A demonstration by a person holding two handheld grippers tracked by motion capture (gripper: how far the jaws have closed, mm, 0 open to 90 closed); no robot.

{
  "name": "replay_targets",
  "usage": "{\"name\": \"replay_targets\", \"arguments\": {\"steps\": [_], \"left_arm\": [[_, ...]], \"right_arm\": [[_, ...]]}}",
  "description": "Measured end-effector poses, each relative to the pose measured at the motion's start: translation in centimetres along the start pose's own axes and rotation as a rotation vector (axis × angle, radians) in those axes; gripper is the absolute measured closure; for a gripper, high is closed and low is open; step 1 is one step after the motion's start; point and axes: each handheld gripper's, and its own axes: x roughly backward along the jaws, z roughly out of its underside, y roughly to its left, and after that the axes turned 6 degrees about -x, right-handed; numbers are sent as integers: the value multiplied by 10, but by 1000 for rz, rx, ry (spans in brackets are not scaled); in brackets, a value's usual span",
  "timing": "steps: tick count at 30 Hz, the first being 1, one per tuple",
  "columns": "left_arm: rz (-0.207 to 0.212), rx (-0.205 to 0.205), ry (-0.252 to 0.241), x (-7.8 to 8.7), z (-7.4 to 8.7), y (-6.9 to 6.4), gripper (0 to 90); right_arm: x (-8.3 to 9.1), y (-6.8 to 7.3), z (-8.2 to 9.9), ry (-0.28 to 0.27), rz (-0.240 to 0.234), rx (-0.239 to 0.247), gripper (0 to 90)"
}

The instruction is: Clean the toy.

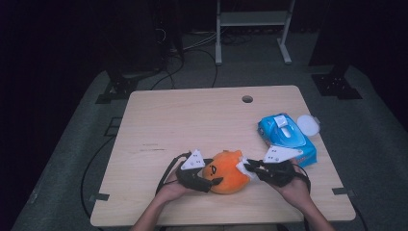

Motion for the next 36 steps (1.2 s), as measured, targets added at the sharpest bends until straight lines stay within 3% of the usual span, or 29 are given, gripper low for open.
{"name": "replay_targets", "arguments": {"steps": [3, 6, 7, 10, 13, 17, 19, 22, 27, 29, 31, 36], "left_arm": [[16, 2, -24, 2, -1, 1, 224], [4, 5, -52, 4, -8, 2, 117], [5, 2, -70, 4, -8, 1, 124], [6, -12, -42, 1, -6, -2, 212], [0, 27, -14, 2, -3, 2, 245], [-2, 60, -7, 4, 0, 5, 247], [-1, 53, -9, 4, 0, 4, 250], [7, 15, -9, 3, -1, 1, 265], [42, -63, -6, -1, -4, -8, 272], [39, -71, -3, -1, -4, -9, 271], [39, -57, -3, -1, -4, -8, 271], [30, -31, -3, -1, -3, -5, 271]], "right_arm": [[-1, -5, 2, 12, 4, -6, 803], [-4, -1, 5, 30, -35, 21, 802], [-4, 1, 6, 31, -51, 26, 802], [-3, 7, 4, 28, -86, 38, 801], [-3, 14, 4, 32, -110, 57, 802], [-3, 24, 2, 40, -183, 86, 800], [-4, 25, 2, 41, -168, 94, 800], [-5, 20, 1, 27, -138, 63, 801], [-8, 6, -5, -25, -38, -2, 801], [-11, 0, -5, -35, -4, -26, 801], [-14, -3, -3, -21, -23, -43, 801], [-9, 1, 3, 12, -51, -22, 801]]}}
